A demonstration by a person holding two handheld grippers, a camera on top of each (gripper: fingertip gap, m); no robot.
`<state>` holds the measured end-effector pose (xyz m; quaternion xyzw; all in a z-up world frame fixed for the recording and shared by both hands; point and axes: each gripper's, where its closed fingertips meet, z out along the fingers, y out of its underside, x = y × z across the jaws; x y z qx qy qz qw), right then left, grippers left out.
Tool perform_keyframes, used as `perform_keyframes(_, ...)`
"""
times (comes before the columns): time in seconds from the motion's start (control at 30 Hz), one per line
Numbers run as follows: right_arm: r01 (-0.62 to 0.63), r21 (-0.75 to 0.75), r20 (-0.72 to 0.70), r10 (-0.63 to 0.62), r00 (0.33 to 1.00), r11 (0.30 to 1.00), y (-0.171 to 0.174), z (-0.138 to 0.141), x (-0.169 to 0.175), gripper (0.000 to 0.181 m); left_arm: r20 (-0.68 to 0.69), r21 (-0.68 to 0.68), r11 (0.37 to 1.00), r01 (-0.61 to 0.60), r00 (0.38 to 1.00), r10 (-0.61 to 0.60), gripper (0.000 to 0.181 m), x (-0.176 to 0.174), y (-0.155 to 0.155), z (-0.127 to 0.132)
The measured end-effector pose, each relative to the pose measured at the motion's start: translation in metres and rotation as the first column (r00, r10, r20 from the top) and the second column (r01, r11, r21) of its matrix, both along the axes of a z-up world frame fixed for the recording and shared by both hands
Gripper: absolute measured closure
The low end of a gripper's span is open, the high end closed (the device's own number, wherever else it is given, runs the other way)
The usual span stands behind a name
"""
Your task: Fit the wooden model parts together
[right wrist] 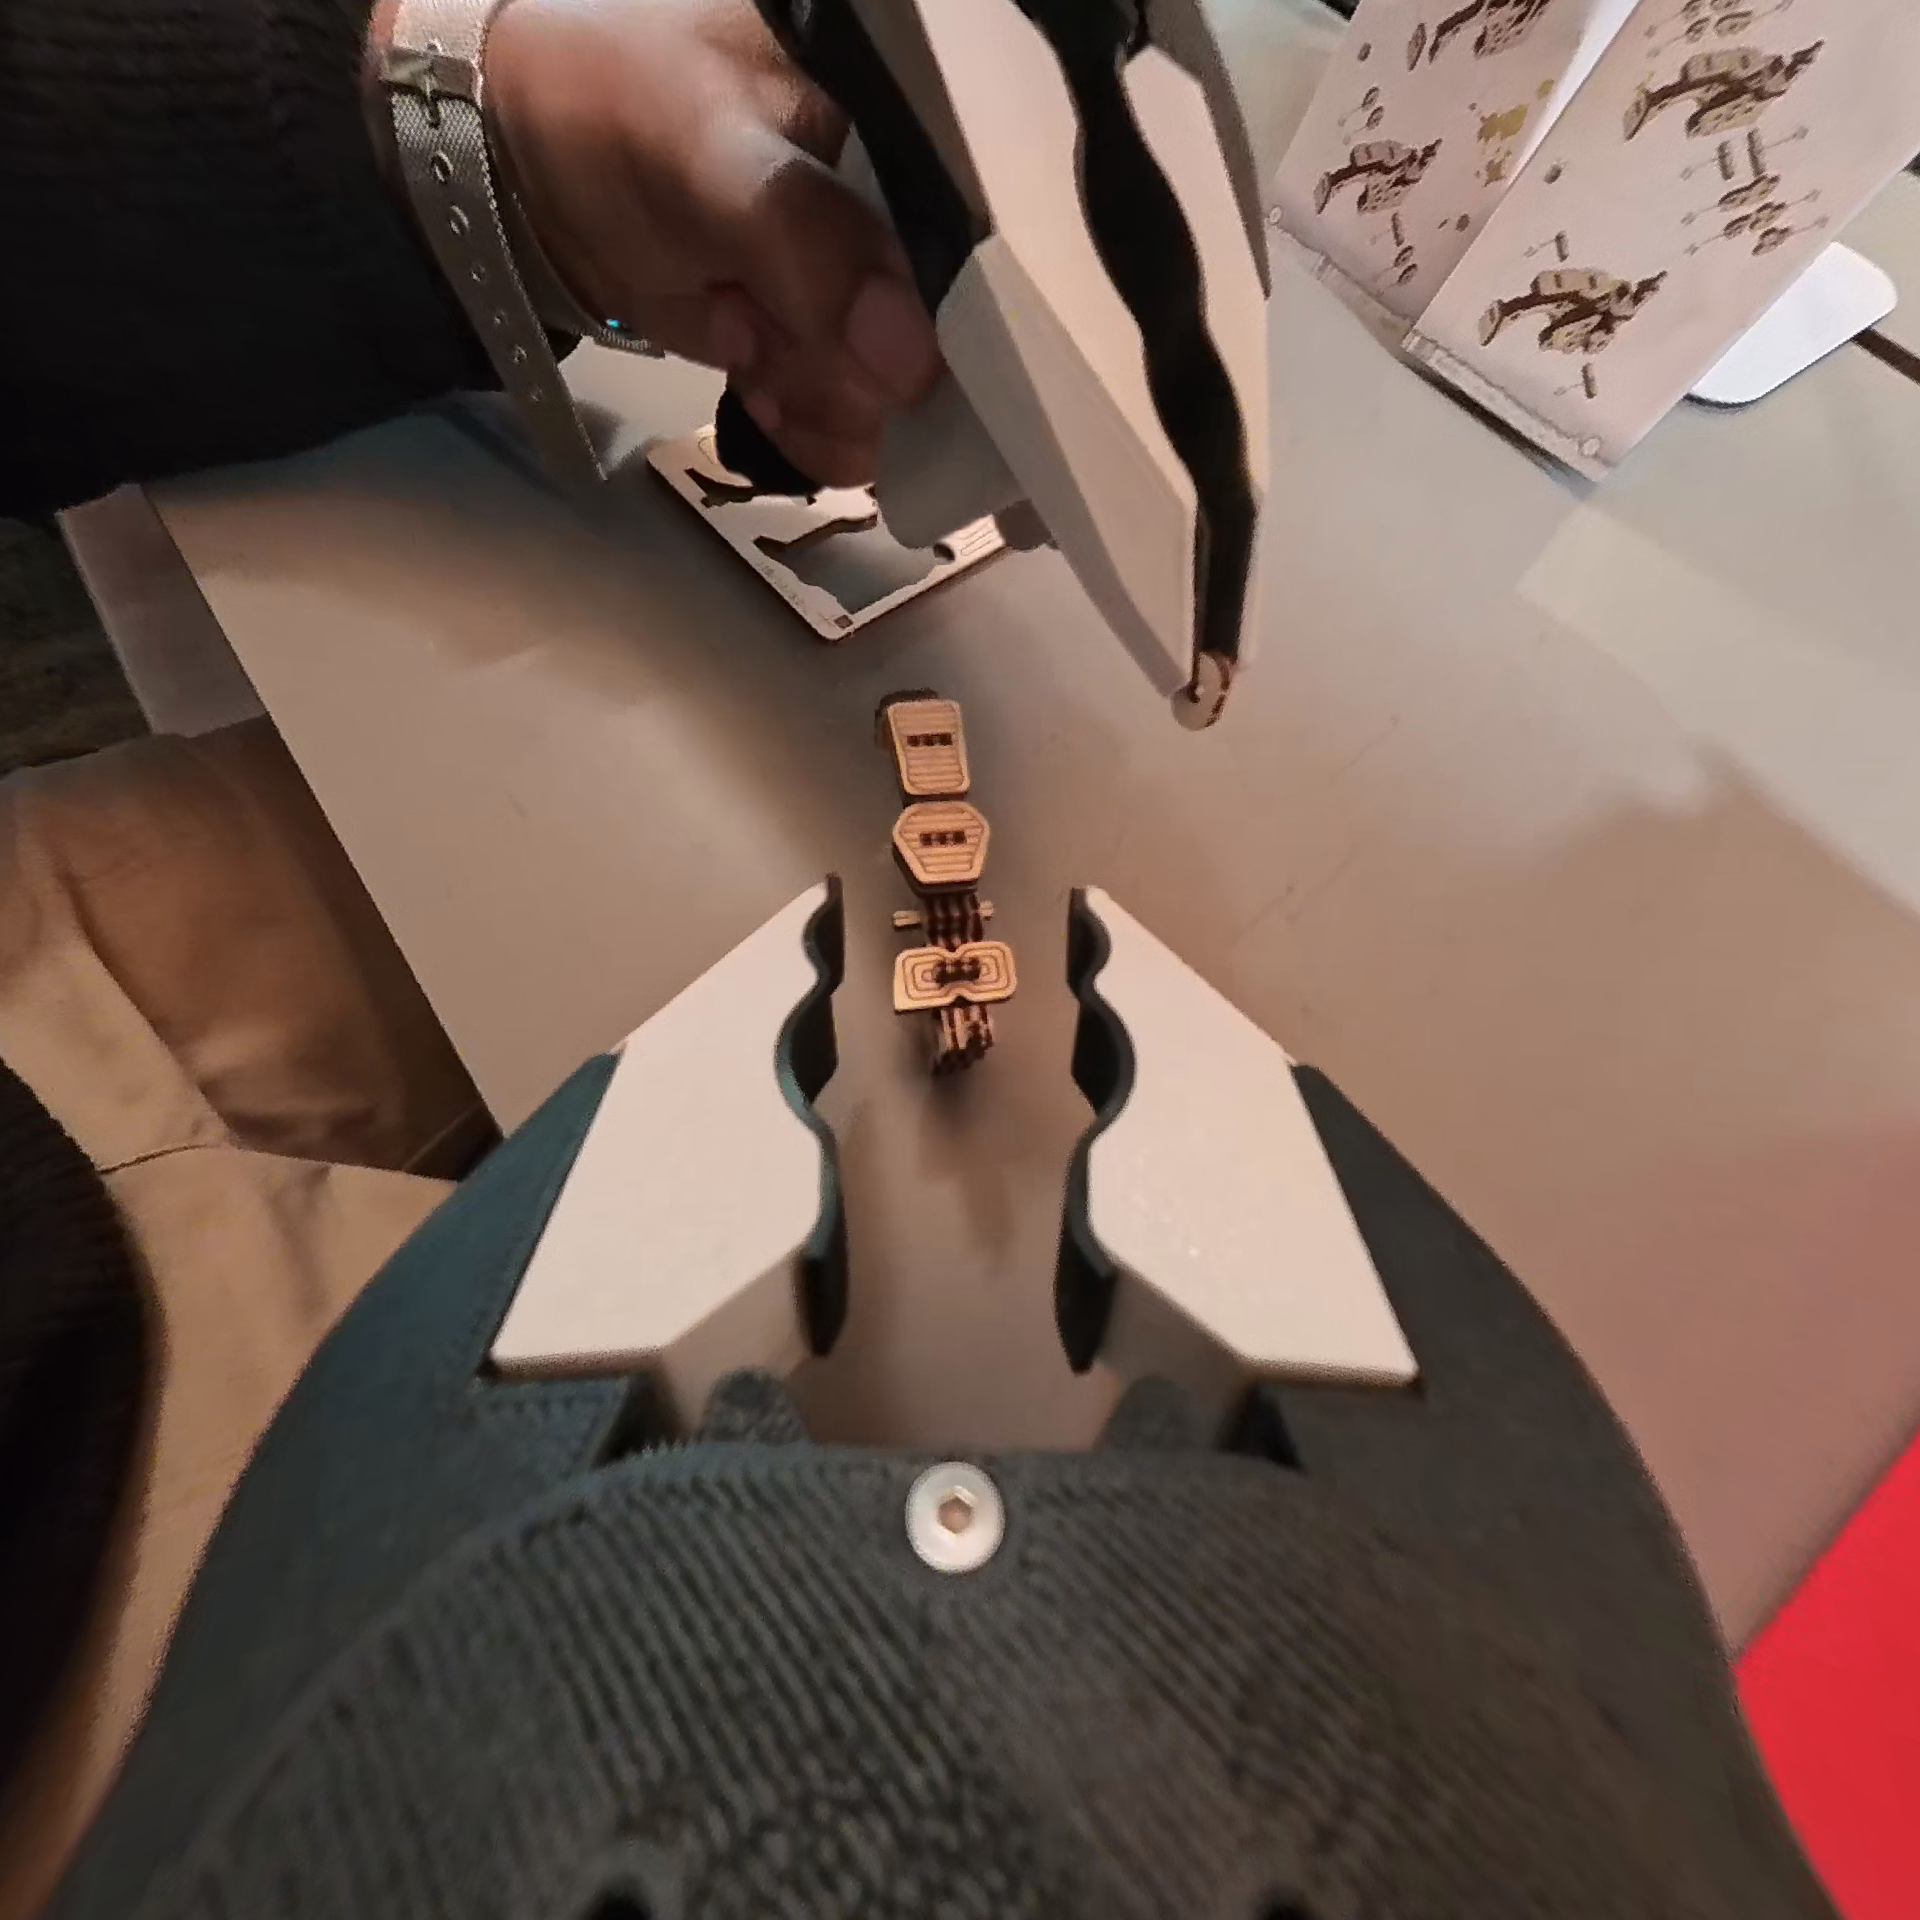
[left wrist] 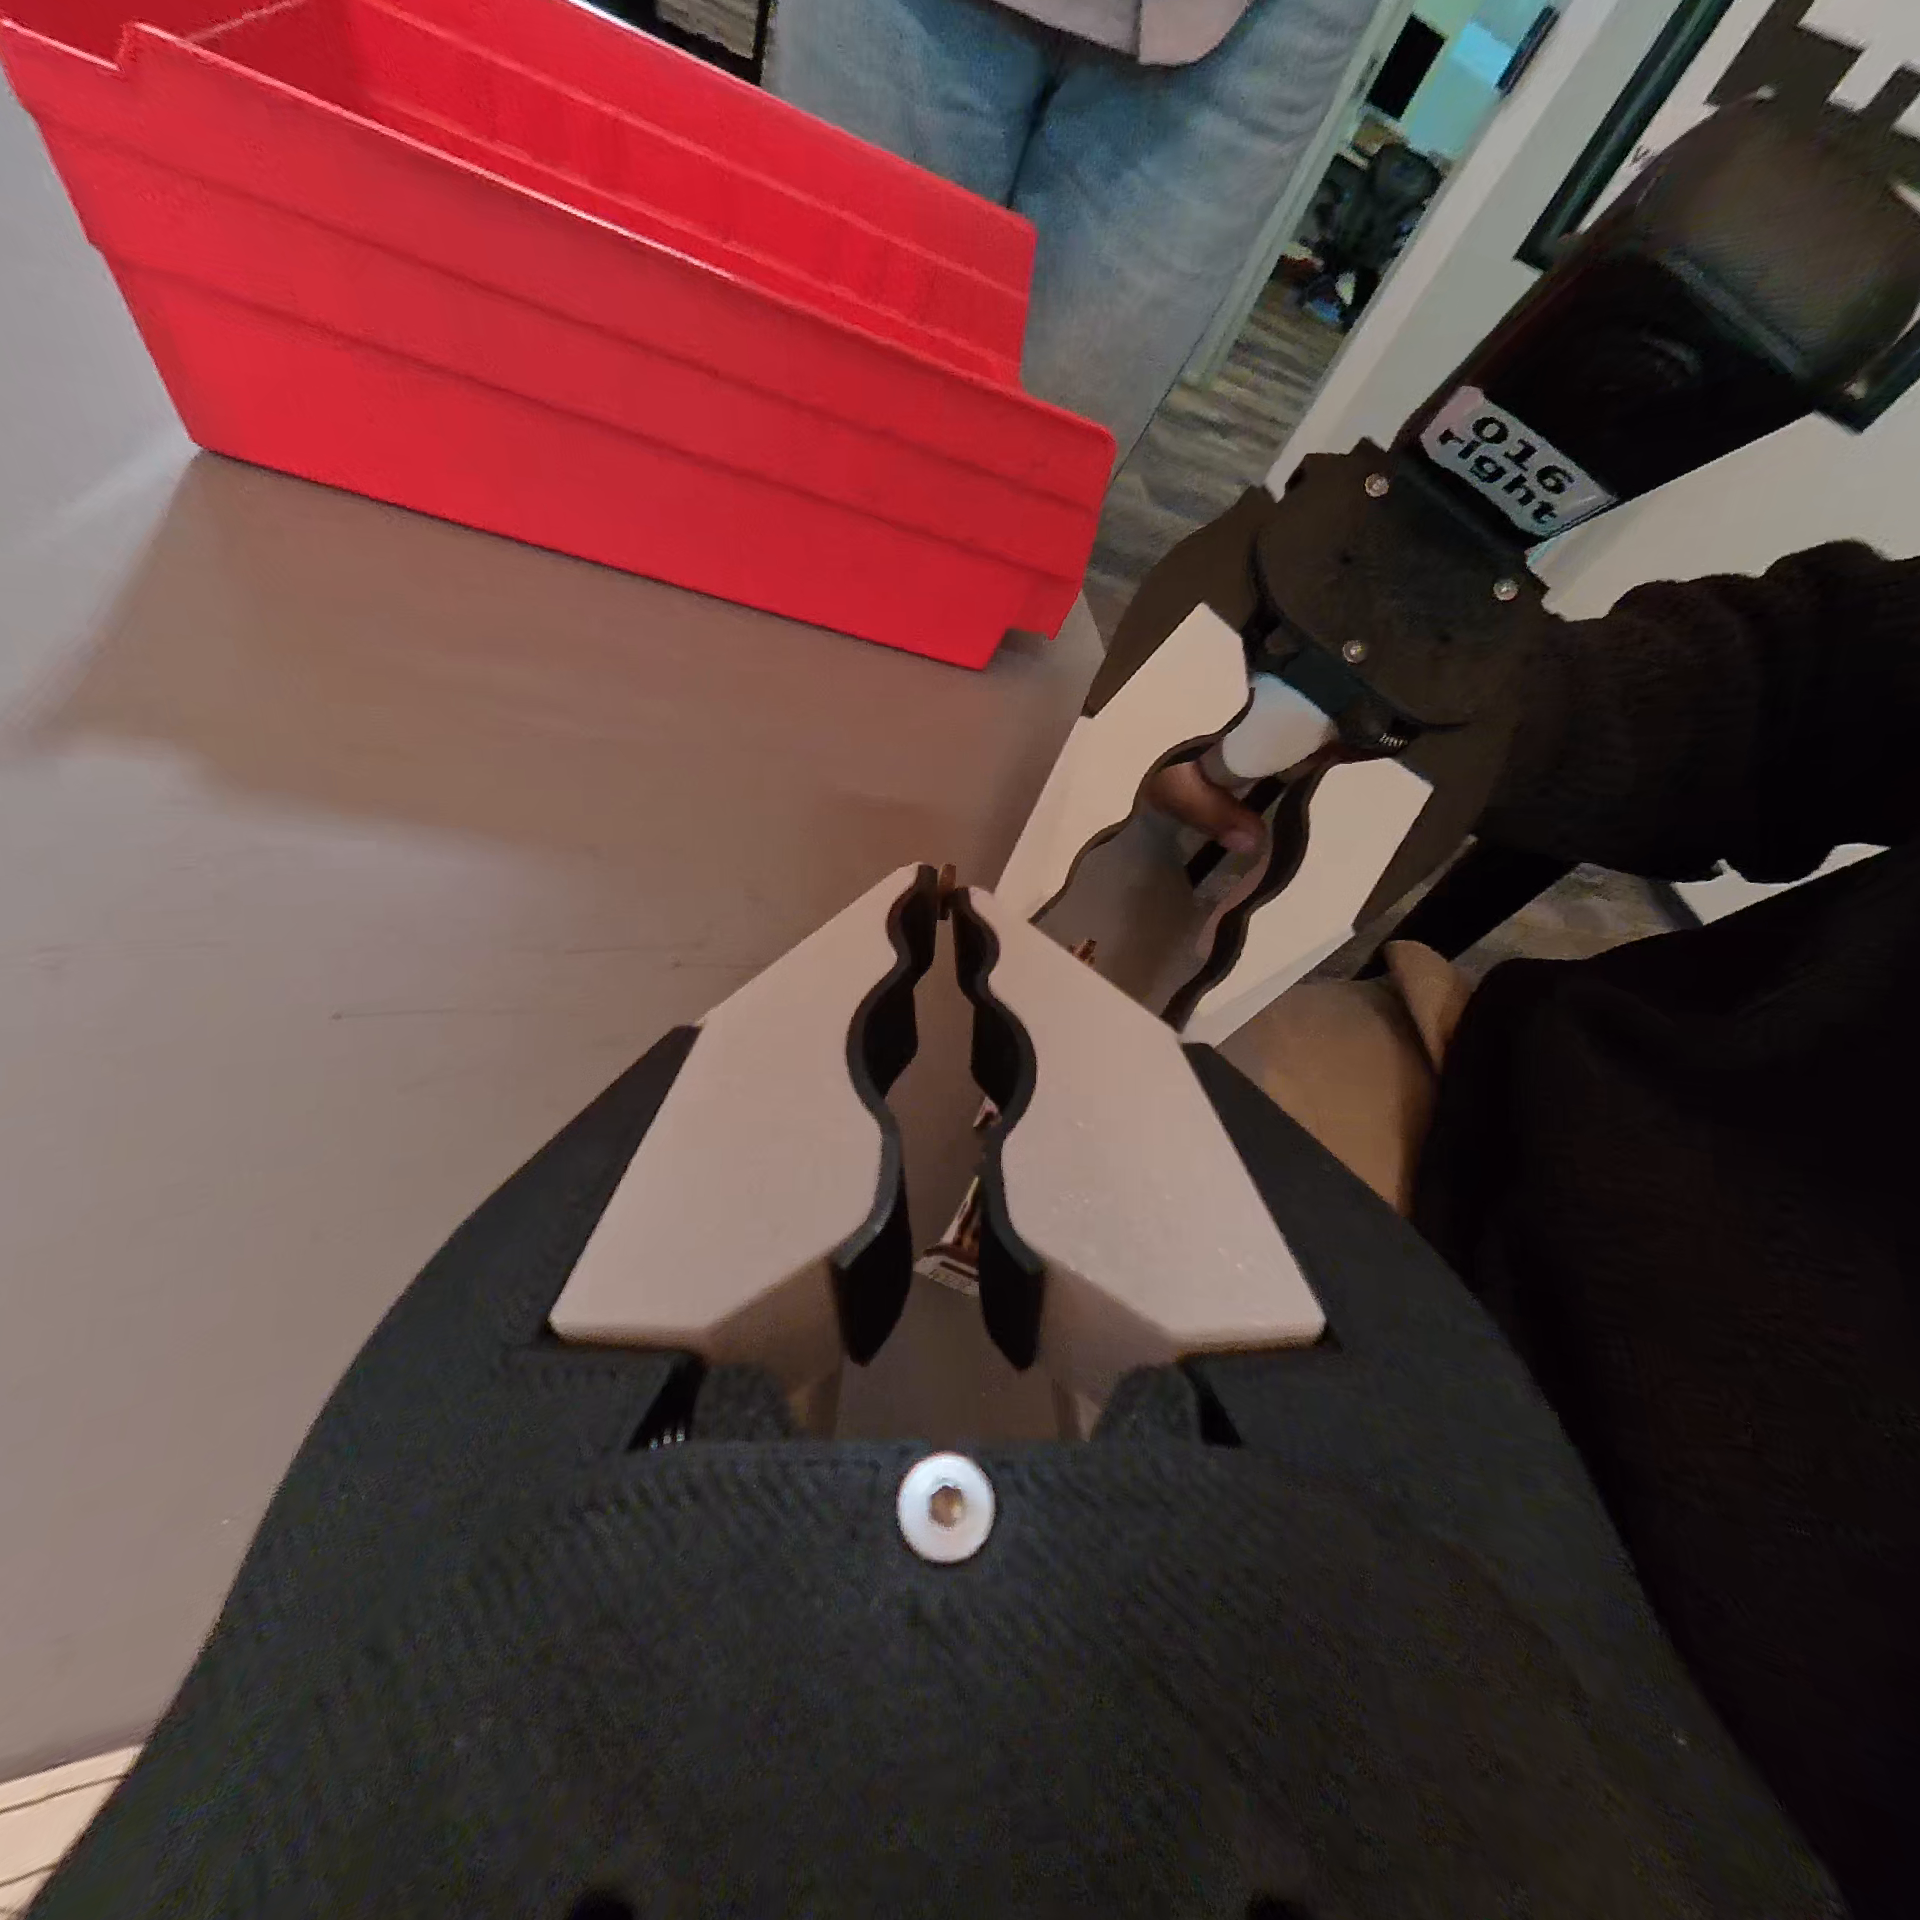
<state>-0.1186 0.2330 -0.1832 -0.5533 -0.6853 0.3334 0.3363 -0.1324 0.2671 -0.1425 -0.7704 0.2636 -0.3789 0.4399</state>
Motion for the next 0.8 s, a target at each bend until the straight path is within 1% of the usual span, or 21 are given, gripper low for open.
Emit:
perform_keyframes(0.1, 0.023, 0.013, -0.045, -0.022, 0.999, 1.000, 0.005, 0.012, 0.002, 0.140, 0.053, -0.011, 1.000, 0.011, 0.999, -0.011, 0.180, -0.001, -0.001, 0.004)
perform_keyframes(0.2, 0.037, -0.016, -0.140, -0.039, 0.989, 0.999, 0.010, 0.033, 0.003, 0.149, 0.118, -0.009, 0.999, 0.049, 0.992, -0.048, 0.180, 0.002, -0.006, 0.012)
perform_keyframes(0.3, 0.014, -0.073, -0.194, -0.028, 0.981, 0.997, 0.007, 0.043, 0.004, 0.159, 0.170, 0.009, 0.995, 0.095, 0.981, -0.095, 0.180, 0.008, -0.012, 0.020)
perform_keyframes(0.37, -0.002, -0.098, -0.213, -0.019, 0.977, 0.995, 0.004, 0.046, 0.003, 0.160, 0.200, 0.023, 0.991, 0.130, 0.971, -0.132, 0.181, 0.013, -0.018, 0.026)
perform_keyframes(0.53, -0.017, -0.125, -0.263, -0.016, 0.965, 0.992, 0.002, 0.057, 0.003, 0.168, 0.175, 0.042, 0.983, 0.181, 0.967, -0.186, 0.180, 0.022, -0.026, 0.025)
perform_keyframes(0.73, -0.028, -0.182, -0.273, -0.023, 0.962, 0.983, 0.003, 0.058, 0.004, 0.178, 0.194, 0.047, 0.978, 0.203, 0.959, -0.209, 0.181, 0.025, -0.030, 0.026)
perform_keyframes(0.8, -0.036, -0.210, -0.278, -0.025, 0.960, 0.977, 0.003, 0.059, 0.005, 0.177, 0.194, 0.053, 0.976, 0.210, 0.957, -0.216, 0.181, 0.026, -0.032, 0.027)
